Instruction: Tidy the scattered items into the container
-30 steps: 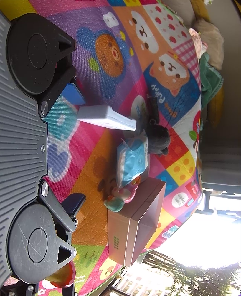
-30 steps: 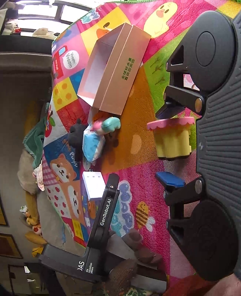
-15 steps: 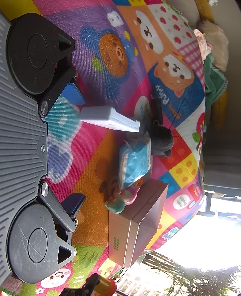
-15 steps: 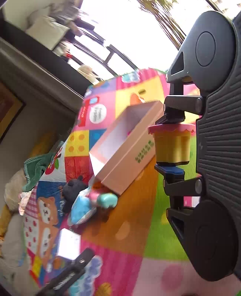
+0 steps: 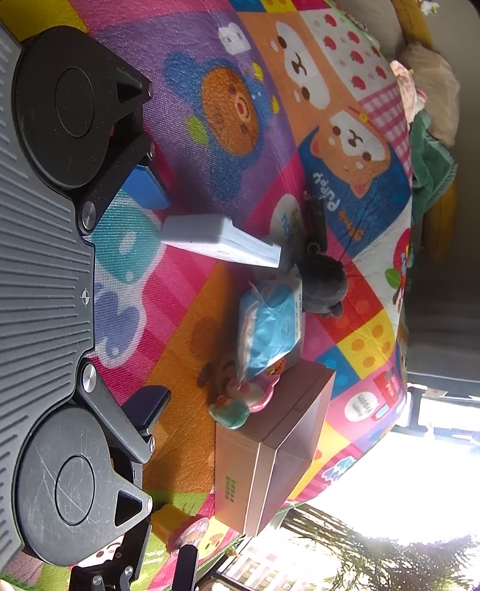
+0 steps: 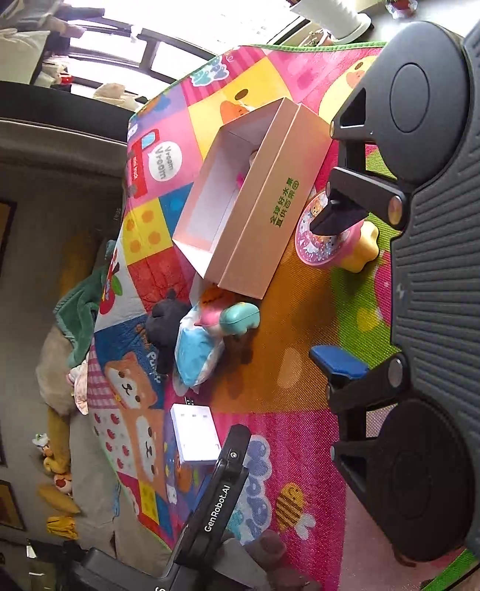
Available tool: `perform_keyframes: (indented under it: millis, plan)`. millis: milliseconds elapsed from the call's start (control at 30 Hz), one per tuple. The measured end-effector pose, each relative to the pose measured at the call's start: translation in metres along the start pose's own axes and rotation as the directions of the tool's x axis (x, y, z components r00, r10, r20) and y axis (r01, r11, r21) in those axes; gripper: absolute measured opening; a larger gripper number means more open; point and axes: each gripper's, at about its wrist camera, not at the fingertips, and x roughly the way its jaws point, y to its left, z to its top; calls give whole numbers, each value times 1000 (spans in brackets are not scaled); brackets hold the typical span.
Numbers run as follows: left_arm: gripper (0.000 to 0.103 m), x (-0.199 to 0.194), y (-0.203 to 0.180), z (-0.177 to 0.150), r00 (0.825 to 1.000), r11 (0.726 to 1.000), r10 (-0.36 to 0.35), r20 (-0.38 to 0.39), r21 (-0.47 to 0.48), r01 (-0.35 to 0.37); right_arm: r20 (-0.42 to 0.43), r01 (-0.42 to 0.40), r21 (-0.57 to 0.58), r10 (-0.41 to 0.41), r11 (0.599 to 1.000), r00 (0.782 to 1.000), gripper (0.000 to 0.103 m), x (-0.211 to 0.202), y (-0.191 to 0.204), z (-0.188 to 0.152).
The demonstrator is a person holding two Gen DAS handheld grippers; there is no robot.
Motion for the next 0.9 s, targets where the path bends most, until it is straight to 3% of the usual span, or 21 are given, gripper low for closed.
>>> perform_keyframes:
  millis: [33, 100, 167, 300, 467, 533, 567, 667, 900]
  plan:
    - [103, 0, 0, 0, 1000, 1000, -4, 0, 2, 4, 10, 9, 18, -10, 1000, 1000, 71, -3, -2, -1]
    - [103, -2, -1, 2, 1000, 1000, -17, 14, 17, 17, 35, 29, 80, -32, 996, 999, 91, -12, -11, -5]
    - [103, -3, -4, 6, 999, 997, -4, 36, 74, 1, 48, 54, 148, -61, 987, 997, 103, -21, -21, -12]
    - [103, 5, -15, 18, 995, 973, 69, 78, 214, -84, 1, 79, 231, -82, 970, 997, 103, -24, -31, -34]
    - [100, 26, -13, 31, 994, 968, 100, 53, 226, -109, -56, 55, 298, -41, 953, 998, 103, -18, -29, -53]
    - [71, 30, -11, 33, 991, 966, 121, 52, 225, -129, -75, 44, 313, -21, 949, 997, 103, -14, -28, -59]
    - [67, 32, -9, 34, 990, 965, 131, 46, 222, -138, -71, 45, 315, -23, 948, 997, 103, -14, -27, -60]
    - [67, 39, -1, 33, 989, 967, 149, 27, 203, -151, -62, 50, 325, -31, 944, 998, 103, -14, -26, -62]
    - [35, 40, 5, 33, 993, 974, 120, 0, 196, -118, -65, 66, 350, -46, 934, 997, 103, -14, -25, -62]
